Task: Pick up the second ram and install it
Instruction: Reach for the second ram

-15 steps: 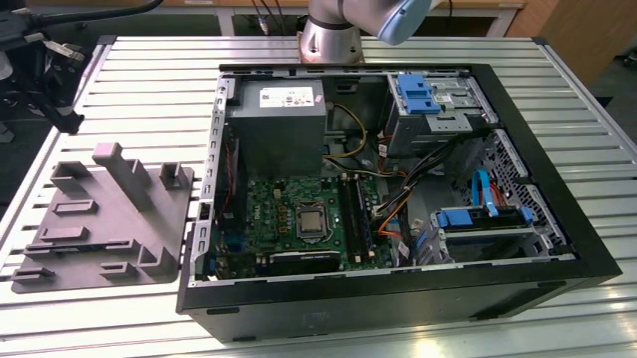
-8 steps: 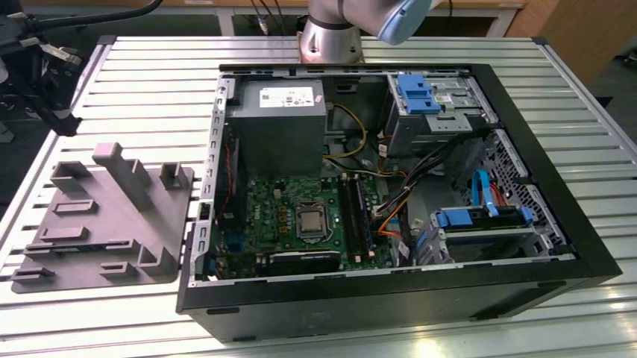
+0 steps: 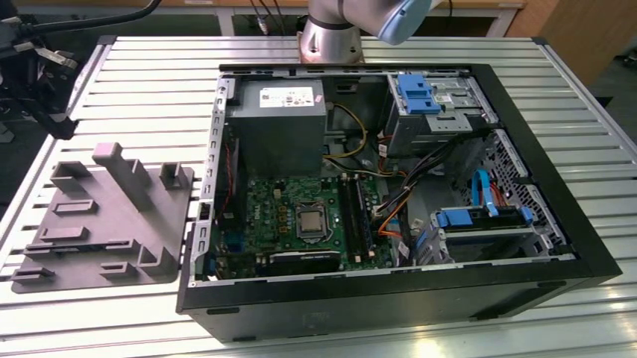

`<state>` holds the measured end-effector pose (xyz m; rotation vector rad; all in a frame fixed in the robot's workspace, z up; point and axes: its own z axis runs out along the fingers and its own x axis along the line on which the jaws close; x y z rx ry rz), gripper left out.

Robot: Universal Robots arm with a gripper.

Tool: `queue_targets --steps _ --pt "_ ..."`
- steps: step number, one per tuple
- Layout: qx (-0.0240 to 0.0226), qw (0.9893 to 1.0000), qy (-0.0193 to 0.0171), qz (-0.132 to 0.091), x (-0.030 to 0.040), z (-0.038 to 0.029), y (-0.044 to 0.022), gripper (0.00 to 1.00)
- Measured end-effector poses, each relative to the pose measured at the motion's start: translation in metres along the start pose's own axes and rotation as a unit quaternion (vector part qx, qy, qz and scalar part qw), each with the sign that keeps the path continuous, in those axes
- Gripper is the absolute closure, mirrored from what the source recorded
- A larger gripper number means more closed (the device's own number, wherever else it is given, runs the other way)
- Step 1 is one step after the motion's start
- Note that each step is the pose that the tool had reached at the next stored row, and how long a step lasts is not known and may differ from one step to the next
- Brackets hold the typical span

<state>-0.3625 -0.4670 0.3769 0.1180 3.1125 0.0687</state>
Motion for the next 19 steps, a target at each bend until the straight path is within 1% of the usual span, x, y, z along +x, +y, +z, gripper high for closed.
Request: queue_targets --steps 10,19 --pt "0.0000 1.0000 0.0000 0.000 0.0031 0.0019 -0.0039 0.89" --pt "0.0000 1.0000 0.0000 0.000 0.0044 0.0042 -0.0073 0.89"
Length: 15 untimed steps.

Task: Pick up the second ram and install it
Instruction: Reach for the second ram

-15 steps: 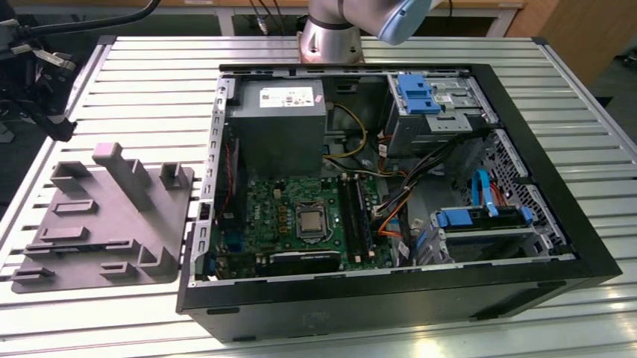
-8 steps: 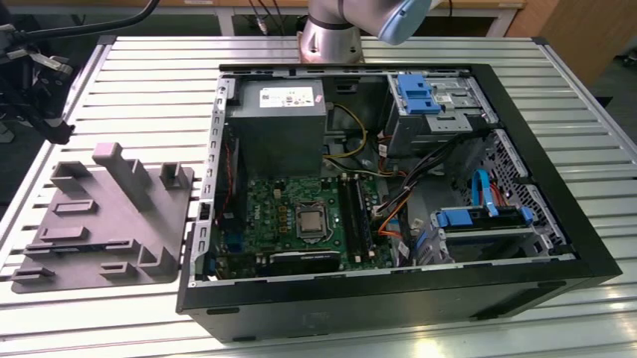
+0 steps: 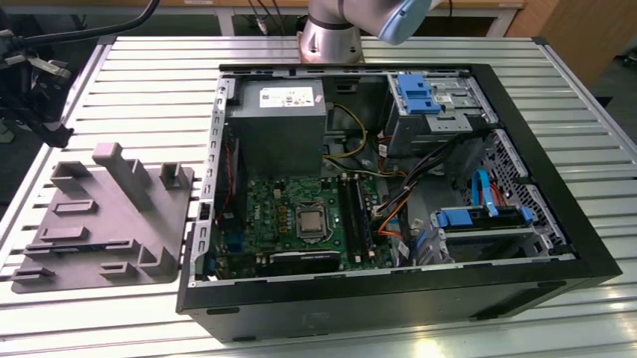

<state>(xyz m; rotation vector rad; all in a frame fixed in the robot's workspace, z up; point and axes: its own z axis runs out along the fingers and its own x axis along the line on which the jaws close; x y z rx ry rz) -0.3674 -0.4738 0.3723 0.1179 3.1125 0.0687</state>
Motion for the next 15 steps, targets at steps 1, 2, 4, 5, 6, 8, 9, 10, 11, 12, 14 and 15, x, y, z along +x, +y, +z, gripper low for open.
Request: queue_targets --steps 1,2,4,5,6,8,9,10,11,12,14,15 --pt "0.0000 1.0000 0.0000 0.000 0.0001 0.0004 -0.0006 0.89" --pt "0.0000 1.0000 0.0000 0.000 0.0003 0.0008 -0.0013 0.89" --pt "0.0000 1.0000 0.0000 0.000 0.0006 0.0019 -0.0027 0.89" --pt "0.0000 1.0000 0.0000 0.000 0.0008 0.0025 -0.0034 0.89" --pt "0.0000 1.0000 0.0000 0.000 0.0009 0.0030 -0.0042 0.89" --pt "0.0000 1.0000 0.0000 0.000 0.0015 0.0043 -0.0058 0.89" --pt "0.0000 1.0000 0.0000 0.000 0.0018 0.0050 -0.0066 0.89" --pt "0.0000 1.0000 0.0000 0.000 0.0021 0.0056 -0.0074 0.89" --pt "0.0000 1.0000 0.0000 0.000 0.0025 0.0062 -0.0082 0.89" --pt "0.0000 1.0000 0.0000 0.000 0.0028 0.0069 -0.0089 0.89" --pt "0.0000 1.0000 0.0000 0.000 0.0036 0.0082 -0.0104 0.89" --pt "0.0000 1.0000 0.0001 0.000 0.0039 0.0088 -0.0111 0.89"
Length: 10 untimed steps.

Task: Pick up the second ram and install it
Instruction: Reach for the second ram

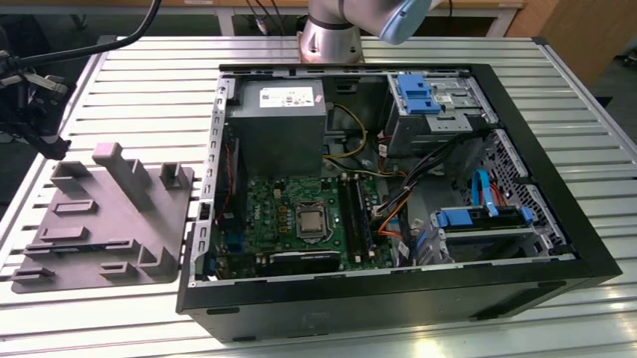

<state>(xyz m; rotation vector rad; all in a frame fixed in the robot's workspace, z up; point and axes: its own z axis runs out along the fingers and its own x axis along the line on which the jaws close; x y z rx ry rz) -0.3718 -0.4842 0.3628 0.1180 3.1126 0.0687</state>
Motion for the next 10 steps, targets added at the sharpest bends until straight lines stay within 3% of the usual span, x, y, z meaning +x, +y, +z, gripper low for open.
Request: queue_targets --steps 10 --pt "0.0000 1.0000 0.0001 0.000 0.0032 0.0059 -0.0063 0.89"
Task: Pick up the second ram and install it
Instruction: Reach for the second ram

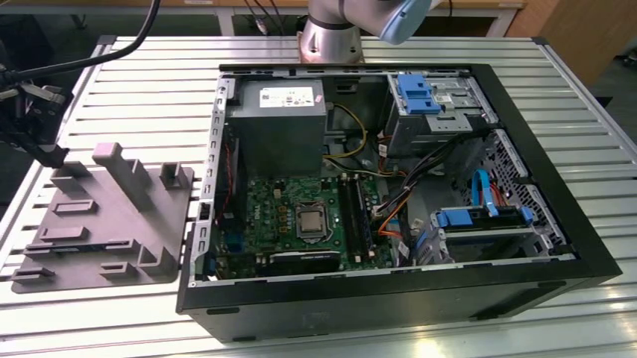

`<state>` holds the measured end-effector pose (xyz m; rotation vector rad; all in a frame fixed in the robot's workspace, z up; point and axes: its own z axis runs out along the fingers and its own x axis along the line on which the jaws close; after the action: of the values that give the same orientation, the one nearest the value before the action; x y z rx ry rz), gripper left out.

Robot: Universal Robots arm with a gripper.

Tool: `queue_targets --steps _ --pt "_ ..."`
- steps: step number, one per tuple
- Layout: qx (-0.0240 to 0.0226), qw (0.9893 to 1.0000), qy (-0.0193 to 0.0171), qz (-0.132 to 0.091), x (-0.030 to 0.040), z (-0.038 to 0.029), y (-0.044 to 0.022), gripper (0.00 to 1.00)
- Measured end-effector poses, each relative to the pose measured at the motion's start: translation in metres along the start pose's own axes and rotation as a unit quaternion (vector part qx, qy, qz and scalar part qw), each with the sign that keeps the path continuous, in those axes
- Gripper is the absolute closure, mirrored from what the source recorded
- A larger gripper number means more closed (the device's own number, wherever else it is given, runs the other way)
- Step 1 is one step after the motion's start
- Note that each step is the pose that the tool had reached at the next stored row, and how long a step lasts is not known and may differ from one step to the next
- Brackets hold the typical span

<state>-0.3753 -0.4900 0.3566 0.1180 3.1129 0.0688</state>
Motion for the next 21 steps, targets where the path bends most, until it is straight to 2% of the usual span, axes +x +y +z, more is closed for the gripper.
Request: queue_targets --steps 21 --pt "0.0000 1.0000 0.0003 0.000 0.0053 0.0096 -0.0103 0.89"
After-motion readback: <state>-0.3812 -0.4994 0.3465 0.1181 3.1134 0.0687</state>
